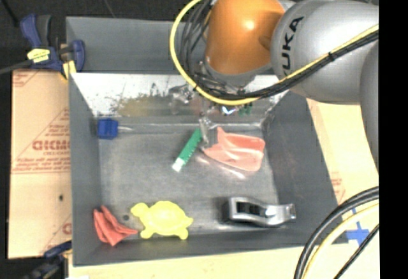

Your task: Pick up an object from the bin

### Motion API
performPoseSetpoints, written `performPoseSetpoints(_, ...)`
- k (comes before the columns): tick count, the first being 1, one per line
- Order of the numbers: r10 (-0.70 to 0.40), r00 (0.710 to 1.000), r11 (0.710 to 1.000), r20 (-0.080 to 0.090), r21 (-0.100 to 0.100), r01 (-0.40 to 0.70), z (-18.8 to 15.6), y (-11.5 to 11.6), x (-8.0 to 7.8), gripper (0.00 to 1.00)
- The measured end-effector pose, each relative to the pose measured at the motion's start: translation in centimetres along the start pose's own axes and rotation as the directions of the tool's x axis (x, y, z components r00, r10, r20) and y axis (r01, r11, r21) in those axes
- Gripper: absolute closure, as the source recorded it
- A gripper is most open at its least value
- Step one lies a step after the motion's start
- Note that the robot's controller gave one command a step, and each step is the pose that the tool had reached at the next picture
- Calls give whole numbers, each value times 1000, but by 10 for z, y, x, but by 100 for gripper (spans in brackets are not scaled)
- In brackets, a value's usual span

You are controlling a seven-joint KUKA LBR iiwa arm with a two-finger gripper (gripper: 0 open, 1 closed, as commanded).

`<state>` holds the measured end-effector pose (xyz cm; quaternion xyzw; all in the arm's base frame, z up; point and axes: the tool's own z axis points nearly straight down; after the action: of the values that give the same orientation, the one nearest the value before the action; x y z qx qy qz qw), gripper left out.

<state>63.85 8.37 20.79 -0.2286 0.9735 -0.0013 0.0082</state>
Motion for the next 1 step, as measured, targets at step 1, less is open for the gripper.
performPoseSetpoints(1,-84,996,996,-1,0,84,63,4,4,0)
